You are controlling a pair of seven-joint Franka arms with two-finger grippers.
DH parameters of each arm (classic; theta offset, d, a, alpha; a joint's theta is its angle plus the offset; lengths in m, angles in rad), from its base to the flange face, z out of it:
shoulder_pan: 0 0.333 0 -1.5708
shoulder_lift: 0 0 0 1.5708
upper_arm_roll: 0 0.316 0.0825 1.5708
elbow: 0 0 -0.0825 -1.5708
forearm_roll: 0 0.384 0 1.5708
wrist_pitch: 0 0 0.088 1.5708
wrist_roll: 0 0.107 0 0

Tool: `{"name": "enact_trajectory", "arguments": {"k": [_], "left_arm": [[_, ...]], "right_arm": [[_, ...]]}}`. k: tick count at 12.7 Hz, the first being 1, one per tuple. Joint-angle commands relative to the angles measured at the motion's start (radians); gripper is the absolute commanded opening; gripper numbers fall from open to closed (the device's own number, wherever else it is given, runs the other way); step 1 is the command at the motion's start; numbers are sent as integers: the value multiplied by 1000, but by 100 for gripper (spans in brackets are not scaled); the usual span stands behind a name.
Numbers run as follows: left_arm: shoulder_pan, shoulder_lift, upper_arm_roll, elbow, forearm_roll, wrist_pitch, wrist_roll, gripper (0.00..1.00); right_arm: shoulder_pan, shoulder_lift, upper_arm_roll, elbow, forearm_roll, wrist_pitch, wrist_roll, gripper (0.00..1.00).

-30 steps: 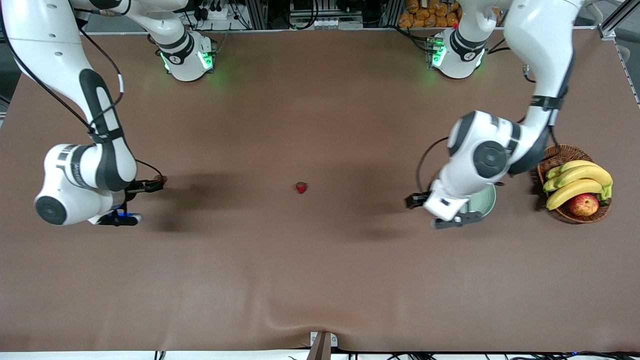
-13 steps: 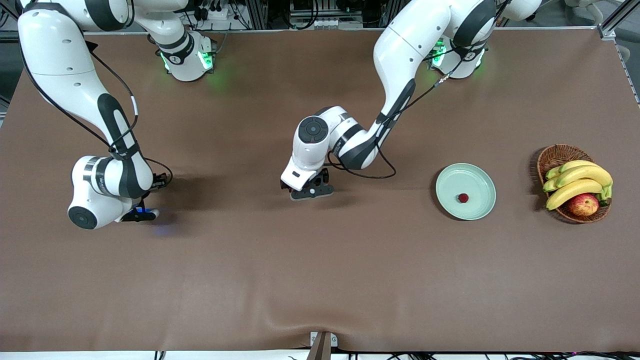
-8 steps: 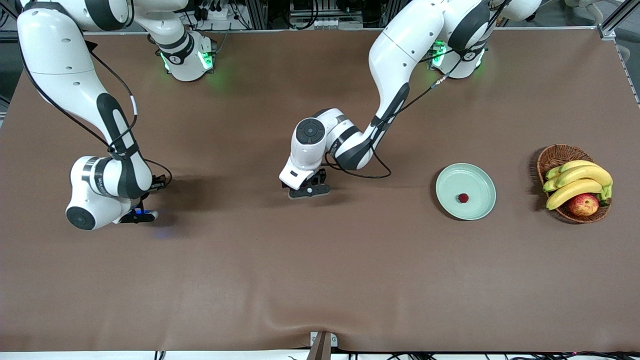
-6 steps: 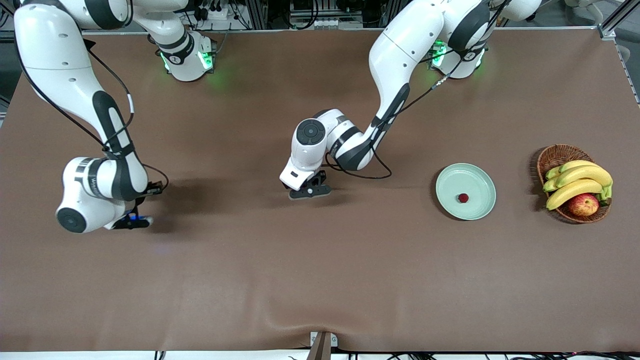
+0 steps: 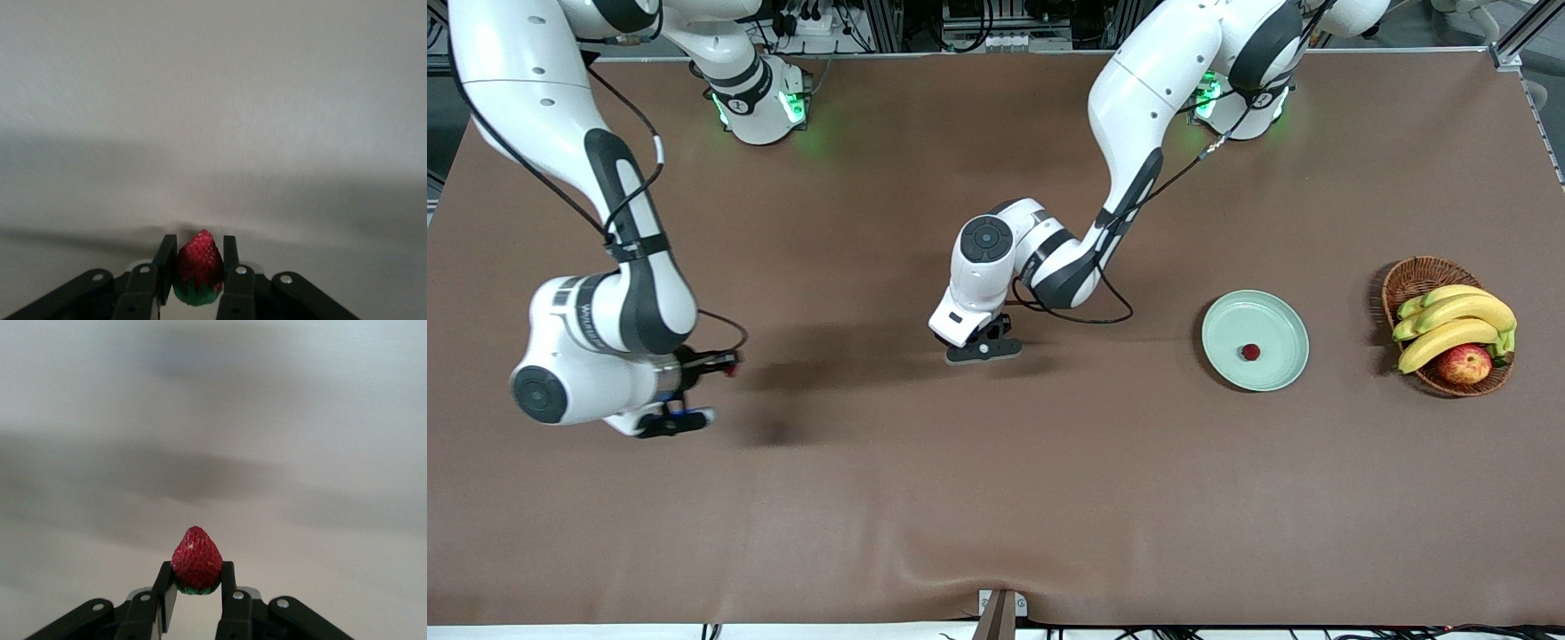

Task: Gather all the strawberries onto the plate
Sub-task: 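Carry the strawberry to the plate while the right gripper carries another mid-table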

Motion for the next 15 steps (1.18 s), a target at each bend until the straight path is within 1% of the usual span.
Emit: {"name": "enact_trajectory", "arguments": {"k": [1, 3, 4, 5, 7, 8, 9, 10, 11, 12, 13, 15], "left_arm": [[89, -192, 0, -89, 24, -169, 5, 0], [160, -286, -2, -112, 24, -324, 20, 0], [195, -341, -2, -151, 24, -380, 57, 0], [241, -393, -2, -203, 24, -414, 112, 0], [343, -504, -2, -346, 26, -434, 259, 0], [394, -542, -2, -404, 26, -434, 328, 0], [437, -555, -2, -447, 27, -434, 382, 0], [448, -556, 1, -481, 30, -432, 405, 0], [467, -555, 0, -514, 68, -429, 407, 0], [497, -559, -6, -561, 135, -411, 410, 0], [500, -564, -8, -590, 163, -399, 410, 0], [513, -565, -6, -624, 167, -399, 411, 0]], "right_arm": [[87, 19, 9, 23, 150, 57, 5, 19], [163, 31, 9, 23, 179, 120, 104, 19], [203, 36, 9, 23, 202, 146, 173, 19], [245, 41, 9, 23, 242, 178, 238, 19], [322, 54, 8, 23, 335, 232, 328, 19], [362, 68, 5, 22, 350, 258, 353, 18], [396, 82, 5, 22, 350, 272, 381, 18], [428, 97, 3, 22, 350, 275, 402, 18], [456, 114, 2, 23, 348, 275, 402, 18], [485, 129, -1, 23, 348, 278, 402, 18], [503, 142, -2, 23, 348, 293, 402, 17], [523, 162, -2, 22, 351, 302, 404, 18]]}}
